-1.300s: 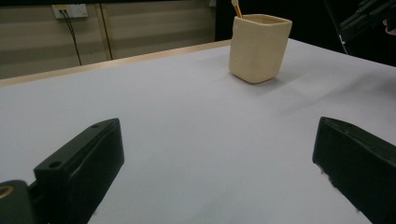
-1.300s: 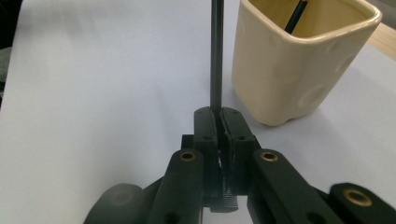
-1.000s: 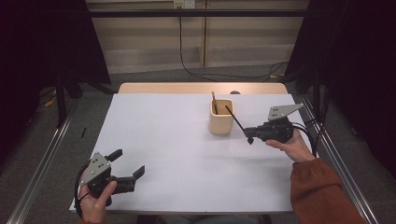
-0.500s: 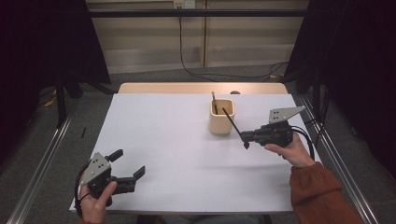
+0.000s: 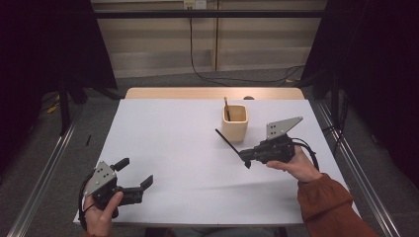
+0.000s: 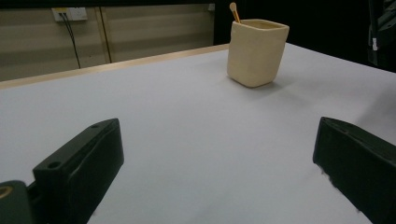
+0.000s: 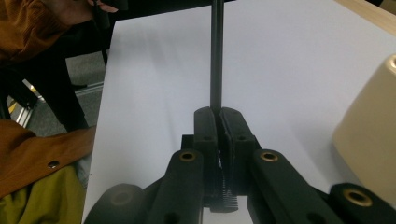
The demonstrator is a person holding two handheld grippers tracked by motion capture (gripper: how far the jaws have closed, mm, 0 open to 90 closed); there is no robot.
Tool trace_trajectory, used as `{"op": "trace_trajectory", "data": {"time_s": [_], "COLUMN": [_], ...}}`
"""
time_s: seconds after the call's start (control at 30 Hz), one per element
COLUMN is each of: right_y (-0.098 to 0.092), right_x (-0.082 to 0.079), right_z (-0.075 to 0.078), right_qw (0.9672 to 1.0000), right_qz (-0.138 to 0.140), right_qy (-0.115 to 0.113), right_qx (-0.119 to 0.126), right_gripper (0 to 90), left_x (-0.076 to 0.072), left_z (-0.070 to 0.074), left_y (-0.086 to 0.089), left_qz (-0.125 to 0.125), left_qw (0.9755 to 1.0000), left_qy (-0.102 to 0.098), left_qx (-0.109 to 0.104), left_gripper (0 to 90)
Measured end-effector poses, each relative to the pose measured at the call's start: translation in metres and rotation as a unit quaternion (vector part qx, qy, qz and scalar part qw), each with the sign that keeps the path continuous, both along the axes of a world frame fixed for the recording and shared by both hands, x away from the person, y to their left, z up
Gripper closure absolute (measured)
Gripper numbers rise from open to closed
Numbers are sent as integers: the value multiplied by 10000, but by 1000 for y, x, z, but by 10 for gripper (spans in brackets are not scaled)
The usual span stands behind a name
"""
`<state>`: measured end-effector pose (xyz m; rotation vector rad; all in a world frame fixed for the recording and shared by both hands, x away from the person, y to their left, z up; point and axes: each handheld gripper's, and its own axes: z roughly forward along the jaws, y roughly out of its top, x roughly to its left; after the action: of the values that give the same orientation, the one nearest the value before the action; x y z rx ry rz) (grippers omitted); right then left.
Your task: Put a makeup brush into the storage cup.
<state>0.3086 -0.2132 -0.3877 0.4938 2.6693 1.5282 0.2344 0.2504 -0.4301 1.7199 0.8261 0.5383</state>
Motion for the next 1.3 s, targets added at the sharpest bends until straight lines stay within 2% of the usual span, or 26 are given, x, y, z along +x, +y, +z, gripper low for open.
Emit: {"op": "trace_trajectory", "data": {"time_s": [0.13, 0.17, 0.3, 0.37, 0.4, 0.43, 0.47, 0.67, 0.7, 0.73, 0.93, 1.03, 1.07, 1.3], "right_y": [8, 11, 16, 22, 22, 24, 27, 30, 31, 31, 38, 42, 43, 50], "right_x": [0, 1, 3, 4, 4, 3, 3, 6, 7, 7, 9, 9, 9, 8], "right_z": [3, 4, 6, 5, 5, 4, 3, 7, 7, 7, 1, -3, -3, 3], "right_qw": [9998, 9993, 9981, 9965, 9965, 9955, 9933, 9906, 9882, 9882, 9792, 9735, 9707, 9573], "right_qz": [148, 251, 365, 491, 491, 534, 594, 548, 579, 579, 724, 835, 881, 1041], "right_qy": [1, 13, 62, 98, 98, 112, 138, 117, 181, 181, 280, 292, 308, 315], "right_qx": [-143, -288, -483, -670, -670, -772, -982, -1245, -1408, -1408, -1872, -2110, -2213, -2680], "right_gripper": [855, 855, 854, 855, 855, 855, 855, 855, 854, 854, 854, 854, 854, 854], "left_x": [1, 1, 0, 0, 0, 1, 1, 1, 1, 1, 1, 1, 1, 1], "left_z": [0, 0, 0, 0, 0, 0, 0, 0, 0, 0, 0, 0, 0, 0], "left_y": [0, 0, -1, -2, -1, -1, -1, -1, -1, -1, 0, 0, 0, 0], "left_qz": [-3, -4, -40, -41, -40, -42, -41, -46, -45, -41, -20, -17, -16, -14], "left_qw": [10000, 10000, 10000, 9999, 9999, 9999, 9999, 9999, 9999, 9999, 10000, 9999, 9999, 9999], "left_qy": [28, 29, 25, 24, 27, 25, 27, 31, 33, 33, 39, 41, 39, 45], "left_qx": [31, 38, 86, 93, 101, 100, 102, 109, 108, 111, 85, 95, 101, 105], "left_gripper": [17, 18, 17, 18, 18, 17, 18, 18, 18, 18, 18, 18, 17, 18]}}
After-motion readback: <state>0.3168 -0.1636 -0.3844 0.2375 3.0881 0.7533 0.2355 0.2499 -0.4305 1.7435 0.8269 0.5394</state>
